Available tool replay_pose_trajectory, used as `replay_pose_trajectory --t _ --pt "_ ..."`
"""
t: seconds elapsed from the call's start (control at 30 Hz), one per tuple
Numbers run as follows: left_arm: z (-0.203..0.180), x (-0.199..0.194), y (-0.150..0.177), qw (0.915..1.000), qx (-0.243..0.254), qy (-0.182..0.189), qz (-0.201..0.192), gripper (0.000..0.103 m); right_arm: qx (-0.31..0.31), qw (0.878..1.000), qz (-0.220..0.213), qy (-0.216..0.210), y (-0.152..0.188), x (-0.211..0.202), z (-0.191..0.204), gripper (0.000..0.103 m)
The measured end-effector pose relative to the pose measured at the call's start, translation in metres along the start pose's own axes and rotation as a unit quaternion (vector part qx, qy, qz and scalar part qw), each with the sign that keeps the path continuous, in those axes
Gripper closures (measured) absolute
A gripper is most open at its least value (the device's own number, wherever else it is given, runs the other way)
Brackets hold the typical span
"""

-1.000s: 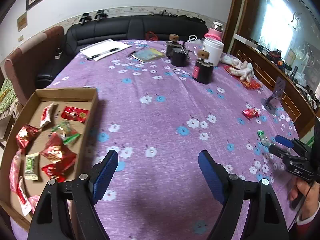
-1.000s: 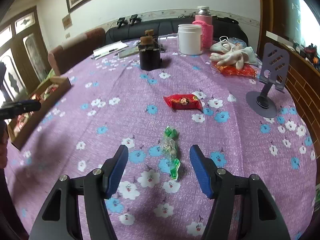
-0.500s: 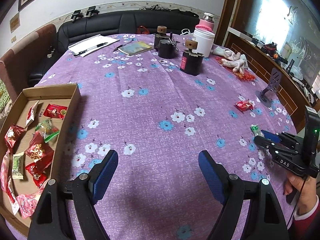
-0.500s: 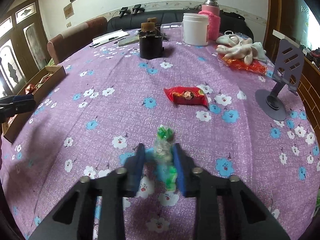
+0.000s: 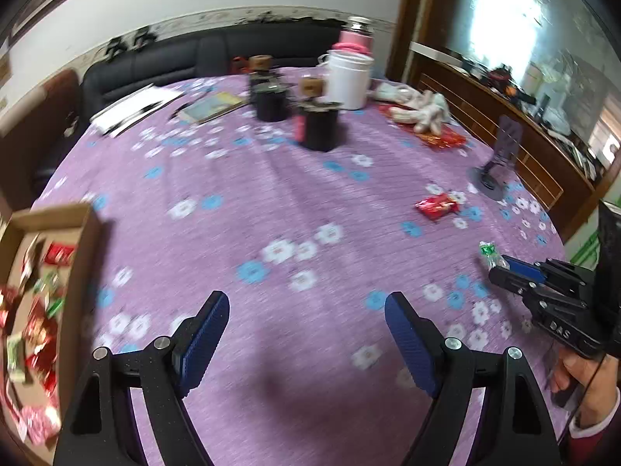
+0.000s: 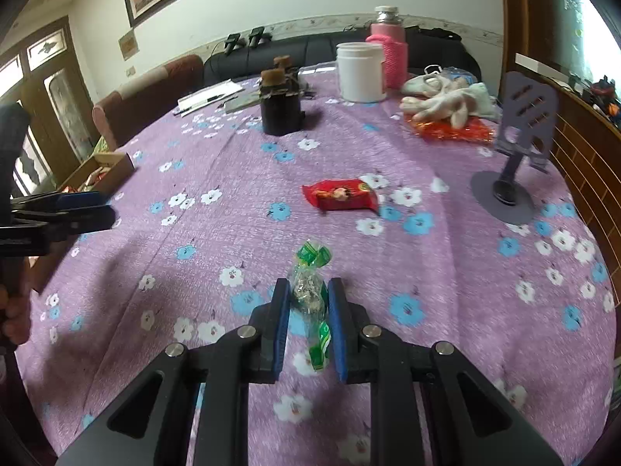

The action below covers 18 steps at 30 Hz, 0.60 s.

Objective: Organize snacks
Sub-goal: 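Grasp the red packet with the left tool while the right tool grasps the green-wrapped candy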

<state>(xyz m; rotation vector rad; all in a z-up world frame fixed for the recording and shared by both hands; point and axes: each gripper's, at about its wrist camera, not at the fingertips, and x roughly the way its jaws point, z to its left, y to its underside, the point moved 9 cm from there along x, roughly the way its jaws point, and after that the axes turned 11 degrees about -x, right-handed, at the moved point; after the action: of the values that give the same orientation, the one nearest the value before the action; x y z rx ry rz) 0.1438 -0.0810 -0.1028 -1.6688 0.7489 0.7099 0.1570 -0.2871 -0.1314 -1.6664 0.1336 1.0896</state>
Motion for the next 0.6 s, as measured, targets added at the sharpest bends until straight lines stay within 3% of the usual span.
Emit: replay_pose_trajectory --t 0.33,0.6 --pt "-0.097 0.044 -0.016 0.9922 0.124 0.005 0.003 0.018 0.029 1.0 -0.009 0.002 0.022 -0.029 -0.024 0.084" --pt "-0.136 0.075 -0.018 0.9867 0.162 0.002 0.016 0.018 0.05 0.999 -0.017 0.0 0.032 -0.039 -0.037 0.084"
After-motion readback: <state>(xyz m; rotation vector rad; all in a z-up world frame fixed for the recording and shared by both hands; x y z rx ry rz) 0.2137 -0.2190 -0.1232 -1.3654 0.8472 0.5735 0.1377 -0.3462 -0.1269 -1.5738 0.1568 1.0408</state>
